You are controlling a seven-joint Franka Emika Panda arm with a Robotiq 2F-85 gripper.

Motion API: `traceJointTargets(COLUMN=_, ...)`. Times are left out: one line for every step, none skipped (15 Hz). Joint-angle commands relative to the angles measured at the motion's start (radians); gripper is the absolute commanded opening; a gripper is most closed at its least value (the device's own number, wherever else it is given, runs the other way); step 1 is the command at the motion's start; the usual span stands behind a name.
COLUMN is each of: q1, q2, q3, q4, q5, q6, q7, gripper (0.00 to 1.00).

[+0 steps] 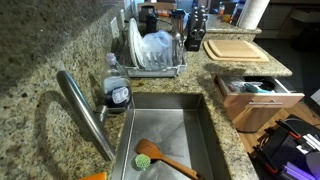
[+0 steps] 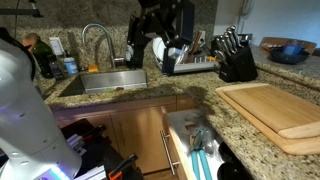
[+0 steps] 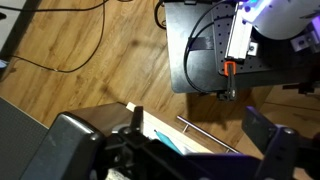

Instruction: Pick up the blue can opener from the top drawer and put it on the countertop

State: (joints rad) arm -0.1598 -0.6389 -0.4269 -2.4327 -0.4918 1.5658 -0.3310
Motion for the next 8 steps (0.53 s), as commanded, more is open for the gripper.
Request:
traceJointTargets(q1=0.002, q2=0.194, q3=-0.095, q4=0.045, q5=0.008, q6=0.061, q7=-0.208, gripper=1.00)
traceJointTargets(q1=0.000, q2=0.245, q3=-0.102, q4=0.051, q5=0.015, q6=0.062, q7=-0.239, gripper=1.00)
traceJointTargets(q1=-0.024, q2=0.282, q3=-0.075, q4=0.031, q5=-0.018, q6=0.105, q7=-0.164, gripper=1.00)
traceJointTargets(q1=-0.047, q2=0.173, q3=-0.061, q4=0.007, q5=0.009, q6=0.075, q7=-0.192, gripper=1.00)
traceJointTargets(q1=-0.051, q2=0.209, q3=-0.056, q4=0.007, q5=0.010, q6=0.088, q7=-0.188, gripper=1.00)
traceJointTargets(q1=-0.053, q2=0.222, q3=-0.049, q4=0.008, q5=0.011, q6=0.088, q7=-0.187, gripper=1.00)
traceJointTargets(q1=-0.054, q2=0.219, q3=-0.045, q4=0.008, q5=0.011, q6=0.087, q7=-0.187, gripper=1.00)
traceJointTargets(q1=-0.060, q2=0.186, q3=-0.041, q4=-0.001, q5=0.001, q6=0.090, q7=-0.193, gripper=1.00)
